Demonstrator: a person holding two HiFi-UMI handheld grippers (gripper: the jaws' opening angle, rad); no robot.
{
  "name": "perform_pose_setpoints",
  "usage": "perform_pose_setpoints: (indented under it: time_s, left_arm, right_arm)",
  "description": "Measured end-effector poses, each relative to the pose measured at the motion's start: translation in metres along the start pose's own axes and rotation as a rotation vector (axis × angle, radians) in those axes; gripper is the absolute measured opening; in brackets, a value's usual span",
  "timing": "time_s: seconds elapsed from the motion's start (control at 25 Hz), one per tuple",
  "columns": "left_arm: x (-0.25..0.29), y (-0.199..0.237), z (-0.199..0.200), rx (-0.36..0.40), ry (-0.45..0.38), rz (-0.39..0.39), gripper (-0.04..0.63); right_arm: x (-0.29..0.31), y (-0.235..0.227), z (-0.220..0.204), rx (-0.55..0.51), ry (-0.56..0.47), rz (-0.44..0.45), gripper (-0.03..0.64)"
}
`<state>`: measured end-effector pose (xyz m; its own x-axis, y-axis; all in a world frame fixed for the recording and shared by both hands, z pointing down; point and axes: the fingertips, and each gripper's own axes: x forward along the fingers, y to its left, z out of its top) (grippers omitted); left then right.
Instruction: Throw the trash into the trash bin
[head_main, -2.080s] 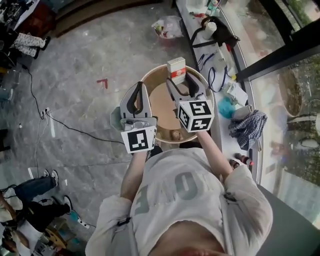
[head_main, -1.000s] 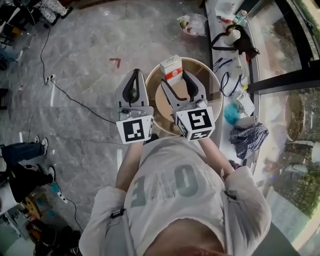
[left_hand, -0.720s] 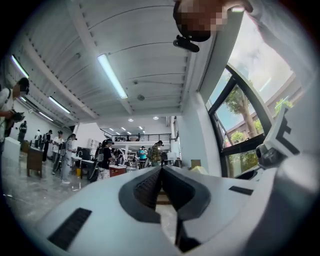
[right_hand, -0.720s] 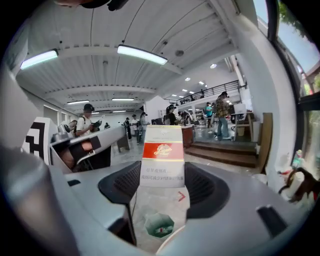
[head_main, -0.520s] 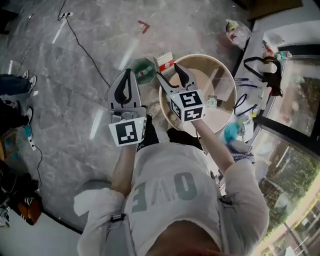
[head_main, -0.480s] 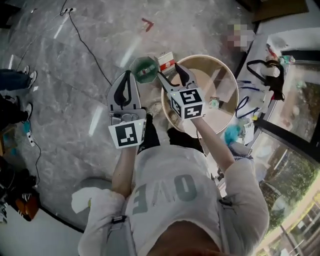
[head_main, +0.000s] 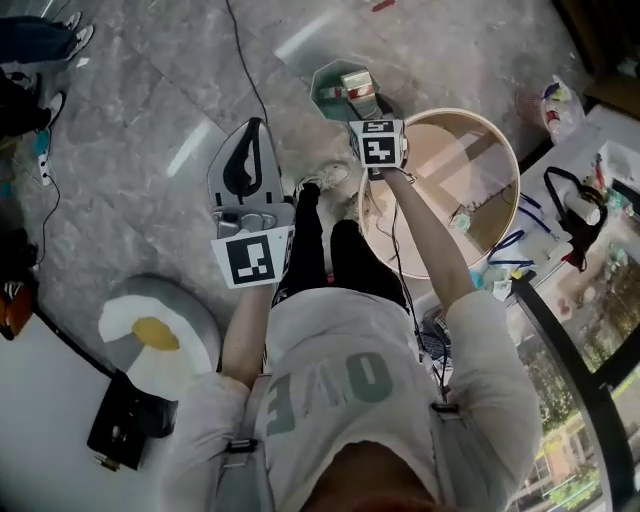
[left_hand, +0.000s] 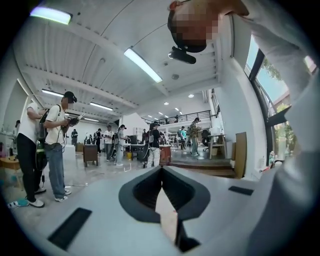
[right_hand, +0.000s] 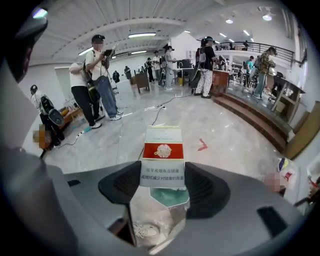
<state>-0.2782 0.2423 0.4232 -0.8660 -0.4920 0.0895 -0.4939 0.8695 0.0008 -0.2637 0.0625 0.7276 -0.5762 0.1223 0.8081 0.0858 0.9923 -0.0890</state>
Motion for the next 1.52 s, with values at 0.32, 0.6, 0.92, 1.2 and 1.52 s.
perform_pose_setpoints:
  time_s: [0.32, 0.6, 0.92, 1.2, 1.52]
  left_arm:
    - [-0.011, 0.002, -0.01, -0.012, 0.021, 0.019, 0.011]
    - [-0.011, 0.004, -0.007, 0.012, 0.026, 0.018, 0.011]
    - [-0.001, -0.012, 0.004, -0.014, 0.011, -0.032, 0.011]
    - [0.017, -0.043, 0.039, -0.052, -0.049, -0.118, 0.011]
    - [0.048, -0.084, 0.12, -0.086, -0.128, -0.266, 0.011]
  right_arm:
    - [0.059, -0.008, -0.039, -0.016, 0.062, -0.059, 0.279]
    - [0.068, -0.012, -0.038, -0.082, 0.037, -0.071, 0.282]
    - [0.05, -0.016, -0.019, -0.096, -0.006, -0.077, 0.301]
    - [-0.037, -0.046, 0.051, -0.017, -0.163, -0.116, 0.301]
    - [-0.198, -0.048, 0.182, 0.041, -0.547, 0.013, 0.296]
